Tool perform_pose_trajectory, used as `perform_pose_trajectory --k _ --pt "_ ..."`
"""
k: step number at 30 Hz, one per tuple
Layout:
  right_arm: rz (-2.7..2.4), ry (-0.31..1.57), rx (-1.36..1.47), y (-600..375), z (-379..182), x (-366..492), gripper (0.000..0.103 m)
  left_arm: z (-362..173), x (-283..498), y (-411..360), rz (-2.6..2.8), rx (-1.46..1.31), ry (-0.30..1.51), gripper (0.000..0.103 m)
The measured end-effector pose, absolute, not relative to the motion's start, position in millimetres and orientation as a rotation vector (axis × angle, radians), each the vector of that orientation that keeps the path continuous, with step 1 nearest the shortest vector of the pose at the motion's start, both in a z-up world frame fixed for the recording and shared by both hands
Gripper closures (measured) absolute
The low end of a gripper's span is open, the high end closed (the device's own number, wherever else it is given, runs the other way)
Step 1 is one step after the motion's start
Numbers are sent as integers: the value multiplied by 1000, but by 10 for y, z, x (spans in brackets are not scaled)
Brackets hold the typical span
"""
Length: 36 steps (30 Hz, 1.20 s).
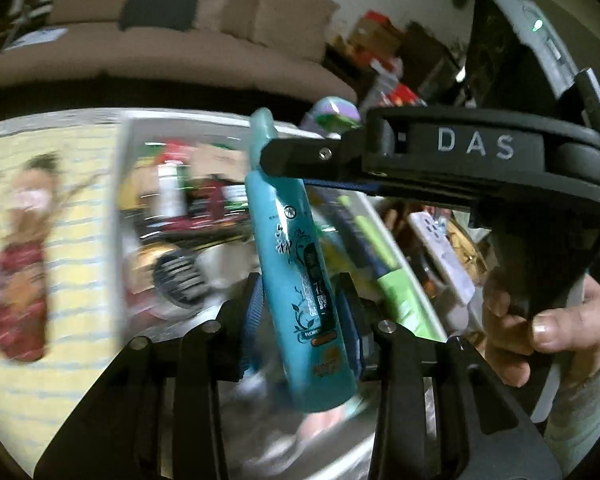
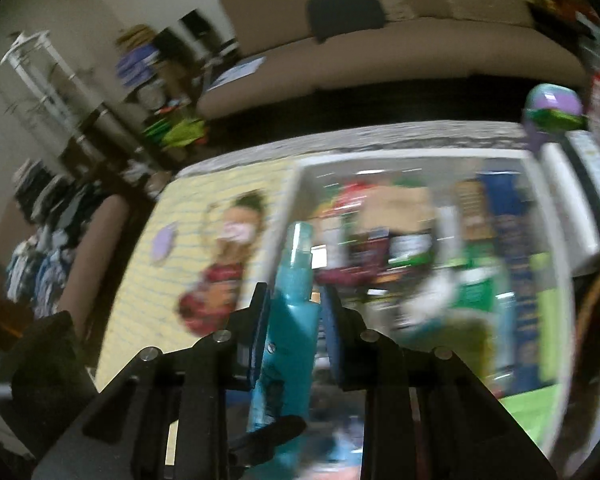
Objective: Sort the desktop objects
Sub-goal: 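Carry the teal bottle into the bin and release it from both grippers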
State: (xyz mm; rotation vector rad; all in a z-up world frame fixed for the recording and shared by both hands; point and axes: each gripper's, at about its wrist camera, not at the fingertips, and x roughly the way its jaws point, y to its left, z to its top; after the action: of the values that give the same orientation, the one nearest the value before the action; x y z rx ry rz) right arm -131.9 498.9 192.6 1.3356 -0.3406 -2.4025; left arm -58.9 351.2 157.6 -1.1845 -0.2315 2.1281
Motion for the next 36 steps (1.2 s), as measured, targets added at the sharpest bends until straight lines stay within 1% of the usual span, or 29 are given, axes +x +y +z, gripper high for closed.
perform_pose_trajectory --k 3,4,5,6,8,9,10,14,15,16,18,20,22,24,27,28,29,30,31,32,33,34,36 --pt "-2410 -364 1371 5450 1835 -1539 79 1521 -820 4052 2096 -1216 -209 72" --pt "-2416 -361 1381 5552 1790 -1616 80 1498 -923 4216 2089 -1225 -201 72" --pt "-2412 -363 1396 5683 1714 -1739 84 1483 -960 4333 2088 -1232 -198 72" --pt "-2399 -379 1401 5779 1659 -1811 84 1451 -1066 4453 2083 -1246 -199 72" --pt "-2385 -387 1424 5876 1497 -1981 85 1383 -1193 4651 2110 -1266 -153 77" --pt "-2390 -377 1433 5914 1439 -2048 85 1344 -1278 4723 2132 -1274 -109 77" --pt "-2398 -379 1443 5967 1357 -2120 85 1306 -1347 4757 2150 -1285 -77 77" --pt "-2380 -480 1399 6287 1271 -2197 85 1217 -1441 4582 2176 -1305 -72 76" --pt "-2391 -469 1383 6347 1306 -2169 85 1211 -1426 4518 2186 -1303 -65 76" --pt "-2414 -432 1370 6403 1370 -2115 85 1215 -1405 4462 2190 -1302 -65 72" --pt "-2445 -357 1369 6461 1460 -2000 75 1215 -1339 4300 2200 -1301 -87 67" --pt "-2476 -272 1360 6511 1538 -1847 48 1206 -1311 4219 2189 -1308 -124 58" --pt "-2477 -226 1387 6527 1549 -1698 47 1191 -1248 4206 2174 -1319 -135 52" --pt "-2454 -209 1414 6503 1496 -1559 47 1192 -1169 4217 2163 -1326 -134 51" --pt "-2443 -114 1488 6374 1350 -1433 47 1268 -1014 4193 2161 -1322 -129 49" --pt "-2433 -108 1512 6346 1292 -1412 51 1290 -984 4186 2163 -1321 -129 47" --pt "-2418 -115 1527 6306 1235 -1397 62 1308 -949 4165 2164 -1321 -130 46" --pt "-2411 -128 1525 6262 1205 -1385 67 1318 -937 4160 2164 -1321 -131 46" --pt "-2411 -146 1514 6226 1191 -1371 67 1332 -918 4143 2166 -1322 -132 46" --pt "-2392 -176 1498 6175 1173 -1362 70 1358 -887 4101 2170 -1323 -128 46" --pt "-2339 -234 1477 6118 1162 -1368 74 1382 -867 4063 2180 -1320 -126 46" --pt "-2308 -279 1457 6081 1159 -1353 81 1409 -843 4018 2188 -1317 -125 45" --pt "-2356 -246 1429 6007 1210 -1331 77 1444 -811 3926 2199 -1318 -122 42"
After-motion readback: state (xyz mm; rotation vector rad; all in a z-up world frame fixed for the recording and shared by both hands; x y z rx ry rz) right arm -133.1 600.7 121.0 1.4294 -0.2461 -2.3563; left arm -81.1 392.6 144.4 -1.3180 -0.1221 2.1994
